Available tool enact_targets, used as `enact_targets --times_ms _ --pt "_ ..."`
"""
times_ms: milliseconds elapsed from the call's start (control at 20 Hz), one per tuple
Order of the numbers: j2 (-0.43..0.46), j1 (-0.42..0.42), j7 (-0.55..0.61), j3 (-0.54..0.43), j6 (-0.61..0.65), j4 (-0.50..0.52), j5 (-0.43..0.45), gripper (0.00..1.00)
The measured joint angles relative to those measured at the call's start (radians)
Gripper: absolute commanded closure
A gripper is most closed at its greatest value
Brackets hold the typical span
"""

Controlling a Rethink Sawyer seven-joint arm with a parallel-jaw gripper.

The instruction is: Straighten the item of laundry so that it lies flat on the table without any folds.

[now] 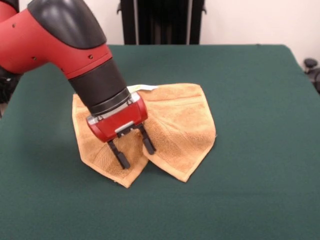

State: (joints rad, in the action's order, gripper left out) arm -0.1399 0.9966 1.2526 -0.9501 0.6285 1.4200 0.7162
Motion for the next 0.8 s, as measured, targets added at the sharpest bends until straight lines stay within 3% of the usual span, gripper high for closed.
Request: enact_targets --times_ms 300,500,800 --pt "-0.027 -0.061 0.0 0.028 -0.106 0.027 0.005 0.0" --pt "-0.066 -0.149 0.006 0.066 -0.203 0.048 0.005 0.0" --pt "-0.112 -0.239 0.008 0.097 -0.242 0.069 -0.019 0.0"
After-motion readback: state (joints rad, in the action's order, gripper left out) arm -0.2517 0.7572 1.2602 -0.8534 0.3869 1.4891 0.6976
